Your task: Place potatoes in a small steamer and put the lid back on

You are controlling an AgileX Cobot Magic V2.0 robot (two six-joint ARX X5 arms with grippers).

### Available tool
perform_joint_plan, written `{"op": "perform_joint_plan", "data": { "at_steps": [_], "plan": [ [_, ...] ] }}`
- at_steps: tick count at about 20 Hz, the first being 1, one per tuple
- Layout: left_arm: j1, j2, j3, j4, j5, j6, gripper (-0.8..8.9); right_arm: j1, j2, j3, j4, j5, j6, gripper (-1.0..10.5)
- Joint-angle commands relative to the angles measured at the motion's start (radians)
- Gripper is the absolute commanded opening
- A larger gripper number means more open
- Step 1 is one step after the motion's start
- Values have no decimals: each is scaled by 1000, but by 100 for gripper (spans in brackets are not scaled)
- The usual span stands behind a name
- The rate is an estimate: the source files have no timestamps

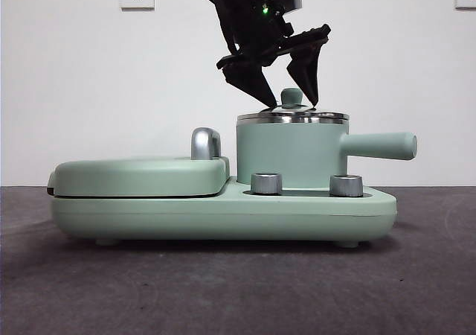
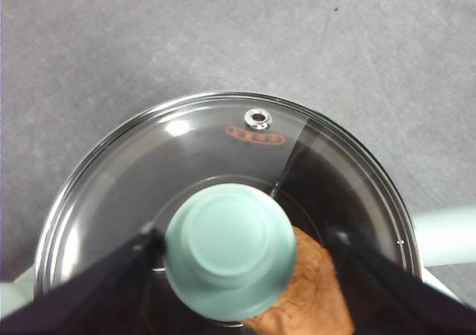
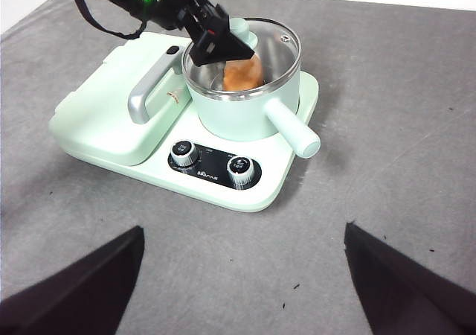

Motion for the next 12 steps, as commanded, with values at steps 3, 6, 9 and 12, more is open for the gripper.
{"op": "perform_joint_plan", "data": {
  "at_steps": [3, 6, 9, 12],
  "plan": [
    [-8, 21, 112, -42, 2, -64, 411, 6, 3, 10, 12, 5, 11, 428],
    [-3, -24, 175, -152, 2, -66, 411, 6, 3, 10, 12, 4, 11, 428],
    [5, -114, 175, -299, 5, -96, 410, 6, 3, 10, 16, 4, 10, 428],
    [5, -211, 168, -452, 5, -114, 409, 6, 3, 10, 34, -1, 10, 428]
  ]
}}
